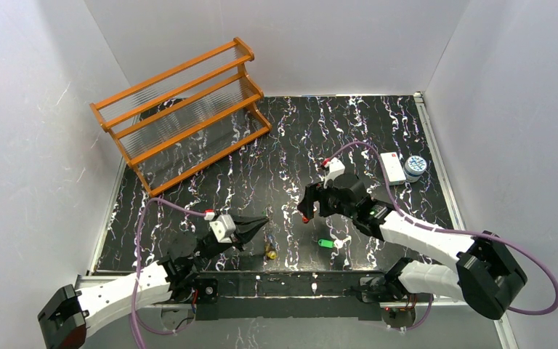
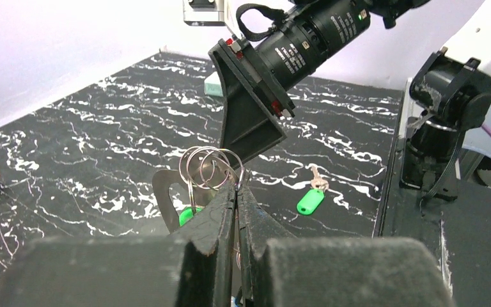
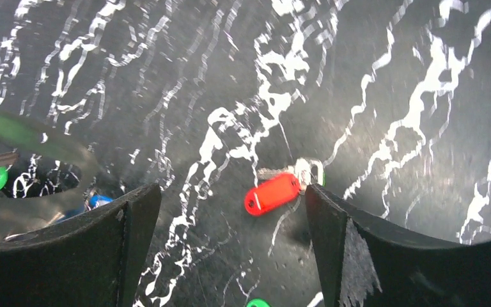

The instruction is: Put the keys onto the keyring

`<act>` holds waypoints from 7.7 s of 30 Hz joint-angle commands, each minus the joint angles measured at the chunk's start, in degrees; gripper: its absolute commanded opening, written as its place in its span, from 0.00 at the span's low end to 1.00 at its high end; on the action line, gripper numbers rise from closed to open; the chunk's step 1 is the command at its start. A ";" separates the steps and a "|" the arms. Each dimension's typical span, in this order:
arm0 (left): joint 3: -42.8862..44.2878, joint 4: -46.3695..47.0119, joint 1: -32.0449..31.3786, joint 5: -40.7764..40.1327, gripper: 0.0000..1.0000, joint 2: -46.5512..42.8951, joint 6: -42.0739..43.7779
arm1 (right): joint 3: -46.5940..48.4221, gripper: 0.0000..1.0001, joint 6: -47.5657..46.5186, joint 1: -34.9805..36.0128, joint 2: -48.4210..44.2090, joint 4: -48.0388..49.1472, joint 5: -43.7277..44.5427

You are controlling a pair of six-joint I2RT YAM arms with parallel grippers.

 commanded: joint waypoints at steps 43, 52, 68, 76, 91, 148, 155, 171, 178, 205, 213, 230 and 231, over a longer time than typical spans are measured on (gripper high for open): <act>0.34 -5.48 -0.17 -0.33 0.00 -0.62 -0.43 | 25.02 0.43 4.62 0.43 29.68 -28.91 17.37; 0.98 -6.31 -0.20 -1.27 0.00 -0.82 -0.45 | 26.71 0.03 3.57 0.58 27.76 -30.25 15.52; 7.83 -14.78 -0.15 -9.68 0.00 4.82 -5.79 | 25.76 0.01 2.11 0.51 19.88 -25.70 5.39; 10.20 -19.29 -0.16 -12.96 0.00 10.22 -12.39 | 22.06 0.01 4.90 -0.79 21.02 -20.07 -5.67; 10.71 -27.15 -0.15 -17.75 0.00 8.98 -22.25 | 23.82 0.01 2.05 -1.62 26.14 -21.02 -12.92; 7.46 -12.06 -0.14 -5.57 0.00 8.43 -13.90 | 8.10 0.01 -13.40 -1.62 4.08 4.99 -43.06; 6.10 -11.88 -0.14 -5.56 0.00 7.13 -13.58 | 7.88 0.01 -13.38 -1.60 6.81 8.31 -50.09; 5.47 -9.95 -0.13 3.21 0.00 7.29 -7.75 | 7.64 0.01 -7.10 -1.26 9.64 14.31 -50.18; 5.70 -8.82 -0.20 2.94 0.00 7.76 -8.69 | 6.85 0.01 -7.08 -0.93 8.45 14.99 -49.40; 4.98 -6.77 -0.23 -3.98 0.00 8.28 -18.17 | 3.76 0.01 -10.76 2.98 1.53 17.38 -38.59; 4.93 -6.34 -0.16 -3.98 0.00 9.15 -18.99 | 4.22 0.01 -11.20 4.25 3.77 18.93 -38.19; 4.65 -5.79 -0.14 -4.07 0.00 9.14 -19.63 | 3.07 0.01 -11.91 4.88 5.07 19.78 -34.40; 4.65 -5.71 -0.21 -4.06 0.00 9.11 -19.56 | 2.79 0.01 -11.89 4.81 4.89 19.76 -33.91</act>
